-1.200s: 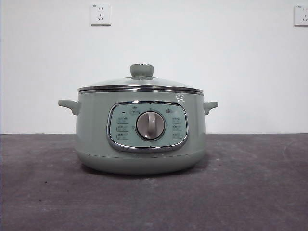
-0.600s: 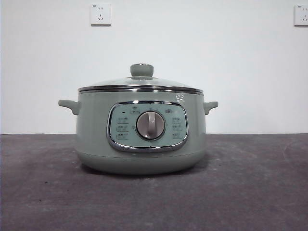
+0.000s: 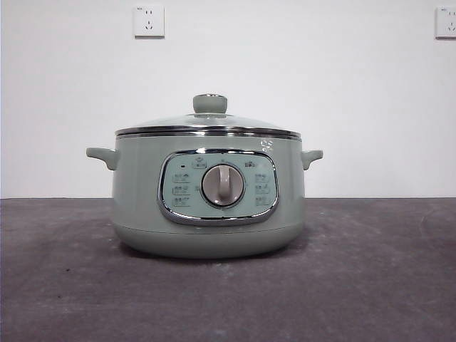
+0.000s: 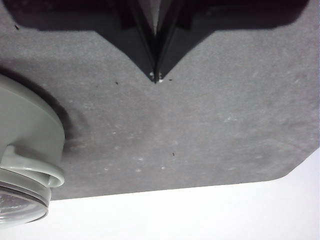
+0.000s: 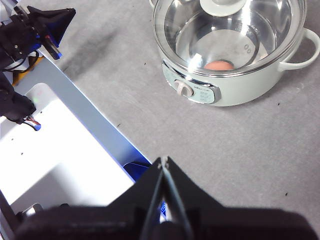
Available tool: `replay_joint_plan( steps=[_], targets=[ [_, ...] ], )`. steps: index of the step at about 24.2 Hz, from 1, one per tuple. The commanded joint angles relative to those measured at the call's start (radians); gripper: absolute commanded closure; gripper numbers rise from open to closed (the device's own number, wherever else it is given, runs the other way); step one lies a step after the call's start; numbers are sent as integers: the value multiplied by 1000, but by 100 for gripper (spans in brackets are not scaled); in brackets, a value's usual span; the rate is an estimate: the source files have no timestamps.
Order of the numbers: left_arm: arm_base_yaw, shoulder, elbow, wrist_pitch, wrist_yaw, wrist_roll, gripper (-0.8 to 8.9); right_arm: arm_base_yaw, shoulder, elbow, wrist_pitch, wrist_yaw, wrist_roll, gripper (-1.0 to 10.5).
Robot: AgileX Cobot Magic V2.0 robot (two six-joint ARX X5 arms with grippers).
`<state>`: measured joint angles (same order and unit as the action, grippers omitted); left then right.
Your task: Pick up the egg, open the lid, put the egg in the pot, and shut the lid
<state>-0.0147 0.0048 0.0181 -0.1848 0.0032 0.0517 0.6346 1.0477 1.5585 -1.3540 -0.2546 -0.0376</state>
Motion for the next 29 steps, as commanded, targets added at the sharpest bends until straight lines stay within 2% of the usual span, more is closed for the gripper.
replay_joint_plan(
  steps=[1, 4, 5, 9, 11, 15, 17, 20, 24, 29],
  targets=[
    [3, -2, -15, 4, 0, -6, 817, 2, -3, 2, -10, -2, 5, 946],
    [3, -2, -15, 4, 0, -6, 817, 2, -3, 2, -10, -2, -1, 946],
    [3, -3, -15, 4, 0, -6, 816, 2, -3, 2, -10, -1, -55, 946],
    [3, -2, -15, 4, 0, -6, 817, -20, -27, 2, 5, -2, -118, 946],
    [3, -2, -15, 4, 0, -6, 817, -67, -68, 0, 87, -10, -131, 946],
    [3, -2, -15, 4, 0, -6, 817, -223, -192, -57, 315, -163, -129, 946],
    [3, -2, -15, 4, 0, -6, 817, -298, -270, -157, 426, -162, -135, 946],
    [3, -2, -15, 4, 0, -6, 817, -374, -410, -411, 662, -163, -137, 946],
    [3, -2, -15, 4, 0, -6, 816, -396, -539, -687, 917, -160, -137, 946],
    [3, -2, -15, 4, 0, -6, 817, -416, -676, -974, 1146, -158, -125, 946]
  ],
)
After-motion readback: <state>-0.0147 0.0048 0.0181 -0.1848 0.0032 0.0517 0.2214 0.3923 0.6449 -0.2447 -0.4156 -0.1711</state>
